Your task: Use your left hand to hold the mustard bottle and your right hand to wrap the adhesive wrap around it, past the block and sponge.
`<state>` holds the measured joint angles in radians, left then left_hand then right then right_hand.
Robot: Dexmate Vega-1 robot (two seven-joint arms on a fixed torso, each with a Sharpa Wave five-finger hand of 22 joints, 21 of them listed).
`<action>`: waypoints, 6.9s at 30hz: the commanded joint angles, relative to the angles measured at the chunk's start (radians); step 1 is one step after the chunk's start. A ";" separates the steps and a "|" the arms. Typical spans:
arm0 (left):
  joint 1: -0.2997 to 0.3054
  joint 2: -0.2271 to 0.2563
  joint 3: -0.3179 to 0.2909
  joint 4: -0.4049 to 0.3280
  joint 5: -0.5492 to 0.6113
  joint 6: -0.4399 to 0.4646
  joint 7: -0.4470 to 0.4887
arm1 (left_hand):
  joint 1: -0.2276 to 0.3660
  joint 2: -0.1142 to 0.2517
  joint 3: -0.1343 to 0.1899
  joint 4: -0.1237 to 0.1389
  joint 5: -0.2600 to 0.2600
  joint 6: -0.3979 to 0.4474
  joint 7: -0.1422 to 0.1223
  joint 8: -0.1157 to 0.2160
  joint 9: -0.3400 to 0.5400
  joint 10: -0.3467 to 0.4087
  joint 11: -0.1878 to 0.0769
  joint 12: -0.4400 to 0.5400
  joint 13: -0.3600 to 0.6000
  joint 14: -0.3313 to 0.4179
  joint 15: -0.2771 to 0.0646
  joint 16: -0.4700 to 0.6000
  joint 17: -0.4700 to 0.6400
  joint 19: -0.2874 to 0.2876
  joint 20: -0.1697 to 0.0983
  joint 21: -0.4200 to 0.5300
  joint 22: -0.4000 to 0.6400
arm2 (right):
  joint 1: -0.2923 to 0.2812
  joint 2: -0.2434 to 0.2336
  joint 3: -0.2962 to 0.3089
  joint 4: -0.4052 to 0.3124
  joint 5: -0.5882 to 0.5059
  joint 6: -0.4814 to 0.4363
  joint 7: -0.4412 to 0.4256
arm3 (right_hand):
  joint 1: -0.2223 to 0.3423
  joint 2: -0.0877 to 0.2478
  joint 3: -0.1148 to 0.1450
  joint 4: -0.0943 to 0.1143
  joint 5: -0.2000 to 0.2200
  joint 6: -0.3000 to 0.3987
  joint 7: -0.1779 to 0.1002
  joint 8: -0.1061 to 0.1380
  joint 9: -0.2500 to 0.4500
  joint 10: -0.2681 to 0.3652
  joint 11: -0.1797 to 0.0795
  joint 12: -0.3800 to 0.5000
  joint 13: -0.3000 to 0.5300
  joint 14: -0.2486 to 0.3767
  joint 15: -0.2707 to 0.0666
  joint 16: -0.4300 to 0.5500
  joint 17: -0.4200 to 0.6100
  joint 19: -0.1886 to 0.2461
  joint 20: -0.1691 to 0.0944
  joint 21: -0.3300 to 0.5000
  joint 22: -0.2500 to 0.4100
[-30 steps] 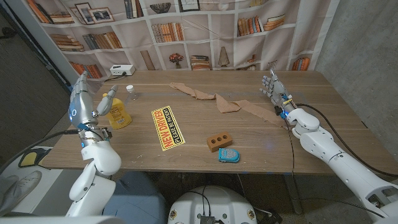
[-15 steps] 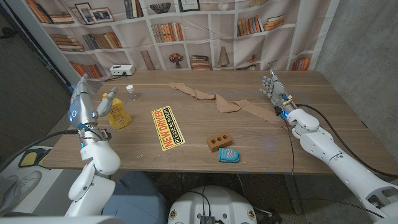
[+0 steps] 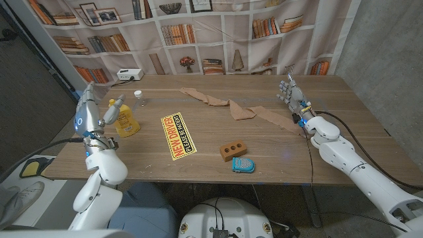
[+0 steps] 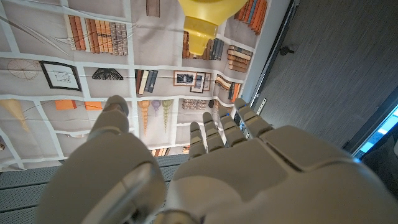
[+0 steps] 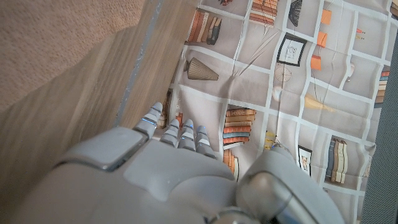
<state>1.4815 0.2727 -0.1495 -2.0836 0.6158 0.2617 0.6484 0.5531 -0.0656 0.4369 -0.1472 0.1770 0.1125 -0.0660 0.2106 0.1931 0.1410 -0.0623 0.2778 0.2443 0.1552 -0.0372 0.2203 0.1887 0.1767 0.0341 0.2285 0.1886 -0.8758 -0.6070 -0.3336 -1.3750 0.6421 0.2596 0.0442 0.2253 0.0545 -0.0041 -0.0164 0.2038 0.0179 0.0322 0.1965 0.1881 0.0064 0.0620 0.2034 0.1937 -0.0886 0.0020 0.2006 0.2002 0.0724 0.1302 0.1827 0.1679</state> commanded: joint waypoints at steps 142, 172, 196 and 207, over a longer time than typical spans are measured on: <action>-0.120 0.036 0.050 0.128 -0.018 0.229 -0.071 | 0.016 0.060 -0.066 0.001 0.003 -0.014 0.134 -0.011 0.001 -0.087 0.286 -0.032 0.049 -0.115 0.213 -0.027 0.006 0.048 -0.020 0.019 0.013 | 0.063 0.023 -0.028 0.102 -0.036 0.015 0.019 | -0.007 0.009 0.000 -0.020 -0.001 0.011 -0.004 0.003 0.004 0.006 -0.004 0.000 0.004 -0.002 -0.009 0.002 0.000 -0.003 0.004 0.006 0.003; -0.154 0.030 0.074 0.169 -0.023 0.221 -0.085 | 0.006 0.074 -0.079 0.008 0.004 0.003 0.117 -0.002 0.001 -0.037 0.201 -0.012 0.056 -0.147 0.263 -0.025 0.020 0.040 0.001 0.020 0.015 | 0.073 0.018 -0.027 0.103 -0.035 0.002 0.021 | -0.008 0.009 -0.001 -0.021 -0.002 0.011 -0.004 0.003 0.004 0.005 -0.004 0.000 0.004 -0.002 -0.011 0.002 0.000 -0.003 0.004 0.006 0.003; -0.182 0.030 0.089 0.207 -0.030 0.203 -0.091 | 0.002 0.078 -0.087 0.007 0.004 0.008 0.106 -0.001 0.003 -0.009 0.149 0.002 0.061 -0.065 0.260 0.008 0.031 0.050 0.013 0.029 0.018 | 0.084 0.022 -0.032 0.117 -0.042 0.000 0.018 | -0.009 0.010 -0.001 -0.023 -0.002 0.011 -0.005 0.002 0.004 0.005 -0.004 -0.001 0.004 -0.002 -0.010 0.002 0.000 -0.002 0.004 0.006 0.003; -0.192 0.026 0.098 0.222 -0.030 0.203 -0.095 | 0.009 0.073 -0.091 0.000 0.004 0.000 0.093 -0.003 0.004 -0.004 0.128 0.005 0.064 -0.027 0.245 0.016 0.030 0.052 0.024 0.032 0.019 | 0.086 0.021 -0.031 0.119 -0.043 -0.004 0.016 | -0.009 0.011 -0.001 -0.023 -0.002 0.012 -0.005 0.002 0.004 0.006 -0.004 0.000 0.004 -0.001 -0.011 0.003 0.000 -0.003 0.004 0.006 0.003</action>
<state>1.2996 0.3022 -0.0587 -1.8765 0.5877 0.4683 0.5557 0.5540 0.0012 0.3486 -0.1447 0.1770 0.1137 0.0349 0.2044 0.1932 0.1319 0.0744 0.2778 0.3044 0.1194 0.2101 0.2298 0.2166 0.2272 0.0492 0.2557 0.2025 -0.7940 -0.5864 -0.3638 -1.2611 0.6019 0.2560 0.0607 0.2200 0.0597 -0.0040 -0.0330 0.2038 0.0231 0.0269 0.1965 0.1880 0.0100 0.0585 0.2034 0.1936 -0.0854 -0.0051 0.2006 0.2002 0.0724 0.1302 0.1827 0.1679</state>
